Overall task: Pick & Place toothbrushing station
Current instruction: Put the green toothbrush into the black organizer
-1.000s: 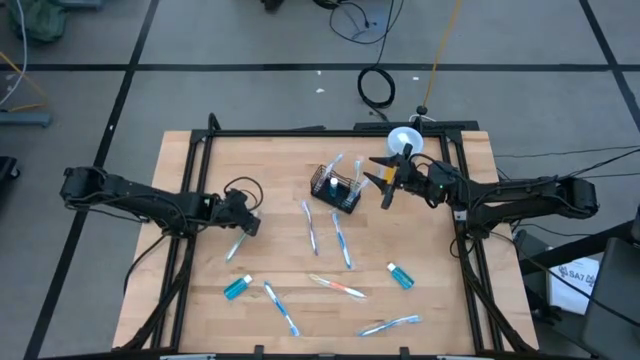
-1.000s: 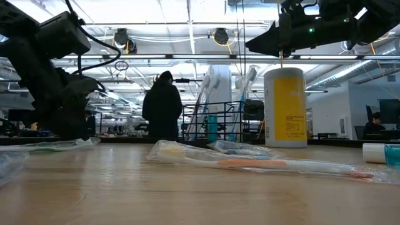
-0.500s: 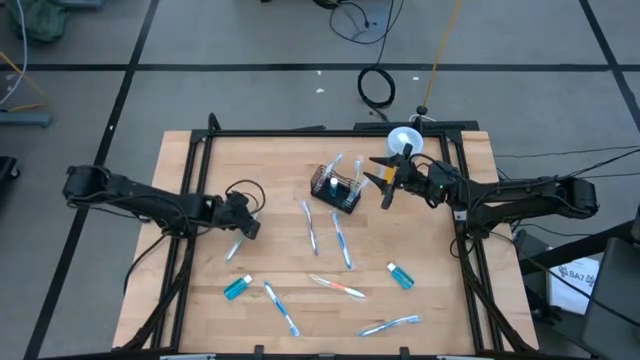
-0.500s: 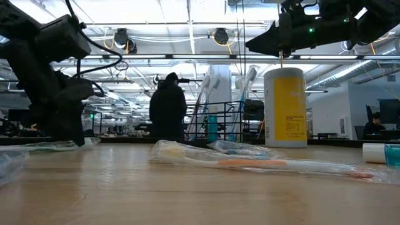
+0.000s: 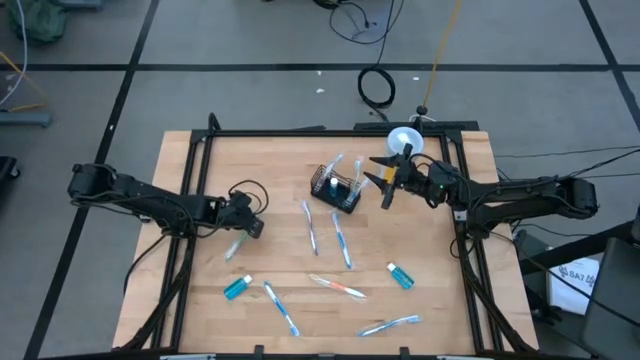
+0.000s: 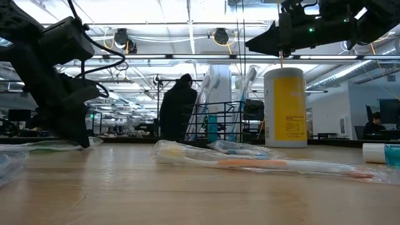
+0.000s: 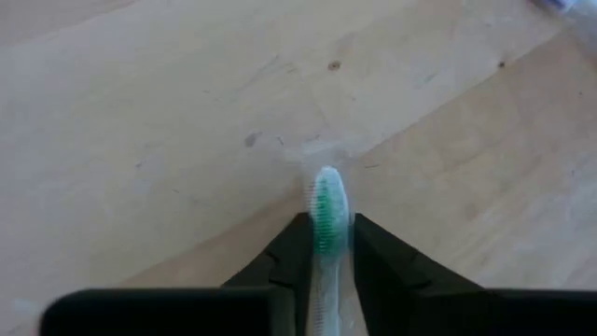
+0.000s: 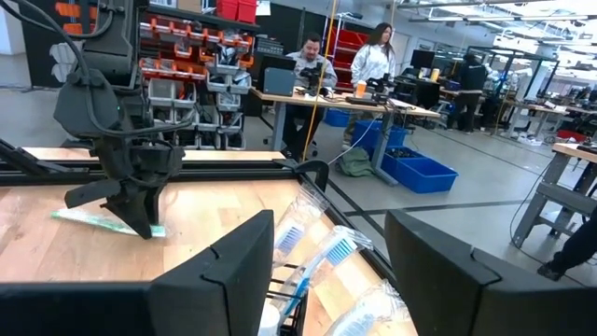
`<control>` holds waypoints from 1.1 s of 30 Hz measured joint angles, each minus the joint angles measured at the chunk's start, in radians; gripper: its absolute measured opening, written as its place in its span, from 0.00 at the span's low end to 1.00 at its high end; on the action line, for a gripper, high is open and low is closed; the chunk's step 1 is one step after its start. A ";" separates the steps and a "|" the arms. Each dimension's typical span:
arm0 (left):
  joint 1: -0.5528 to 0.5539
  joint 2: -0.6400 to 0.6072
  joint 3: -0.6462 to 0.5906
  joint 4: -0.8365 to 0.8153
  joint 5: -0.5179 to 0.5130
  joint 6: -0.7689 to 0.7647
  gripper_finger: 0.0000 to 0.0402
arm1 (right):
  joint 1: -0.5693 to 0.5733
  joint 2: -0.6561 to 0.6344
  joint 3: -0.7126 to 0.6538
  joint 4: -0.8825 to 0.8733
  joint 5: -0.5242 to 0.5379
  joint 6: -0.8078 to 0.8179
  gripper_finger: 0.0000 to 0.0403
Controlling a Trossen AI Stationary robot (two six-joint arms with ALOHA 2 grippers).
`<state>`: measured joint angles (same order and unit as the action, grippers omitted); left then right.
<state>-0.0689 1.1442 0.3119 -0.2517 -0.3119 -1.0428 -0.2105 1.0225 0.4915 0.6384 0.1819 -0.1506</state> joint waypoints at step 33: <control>0.130 0.028 0.059 1.255 -0.266 0.658 0.06 | 0.000 0.000 0.000 0.026 0.000 -0.027 0.49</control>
<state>0.0611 1.1721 0.3712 1.0030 -0.5779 -0.3845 -0.2105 1.0228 0.4915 0.6647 0.1819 -0.1774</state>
